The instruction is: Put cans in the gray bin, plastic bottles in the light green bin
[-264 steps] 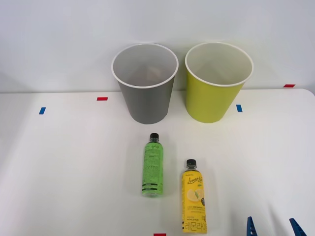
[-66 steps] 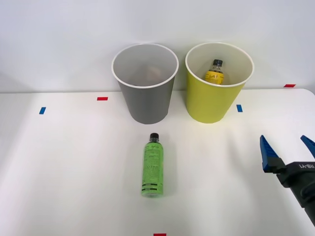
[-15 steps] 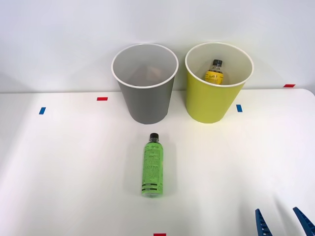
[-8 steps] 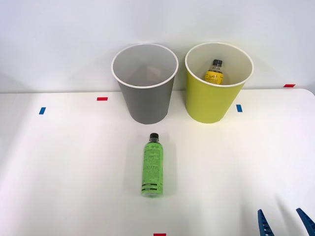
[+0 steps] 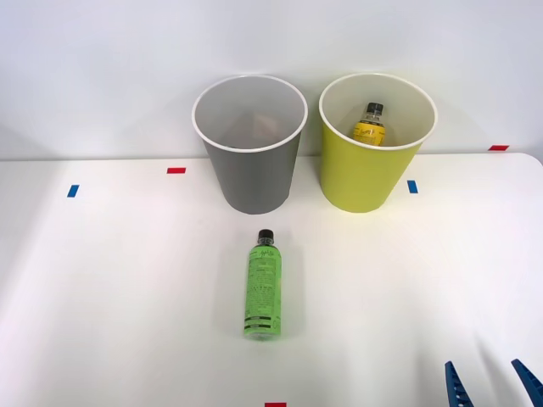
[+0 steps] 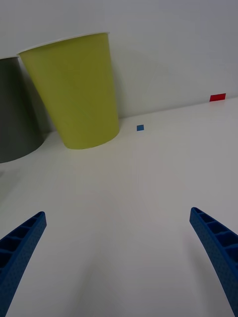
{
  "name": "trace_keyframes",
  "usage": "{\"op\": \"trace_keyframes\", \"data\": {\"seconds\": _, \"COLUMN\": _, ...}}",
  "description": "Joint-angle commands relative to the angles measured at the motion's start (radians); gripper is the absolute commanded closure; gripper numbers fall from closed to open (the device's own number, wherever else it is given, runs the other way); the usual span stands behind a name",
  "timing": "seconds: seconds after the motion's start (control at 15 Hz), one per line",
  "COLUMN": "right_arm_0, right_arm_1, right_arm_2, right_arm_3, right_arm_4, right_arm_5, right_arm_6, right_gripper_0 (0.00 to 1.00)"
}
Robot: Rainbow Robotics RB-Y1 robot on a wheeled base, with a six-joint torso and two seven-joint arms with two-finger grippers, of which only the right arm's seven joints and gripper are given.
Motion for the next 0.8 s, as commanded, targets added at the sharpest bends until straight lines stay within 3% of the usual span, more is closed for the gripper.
{"op": "trace_keyframes", "data": {"seconds": 0.07, "right_arm_0": 0.0, "right_arm_1": 0.0, "right_arm_2": 0.0, "right_arm_3": 0.0, "right_arm_4": 0.0, "right_arm_5": 0.0, "right_arm_6": 0.0, "right_gripper_0": 0.0}}
{"op": "trace_keyframes", "data": {"seconds": 0.8, "right_arm_0": 0.0, "right_arm_1": 0.0, "right_arm_2": 0.0, "right_arm_3": 0.0, "right_arm_4": 0.0, "right_arm_5": 0.0, "right_arm_6": 0.0, "right_gripper_0": 0.0}}
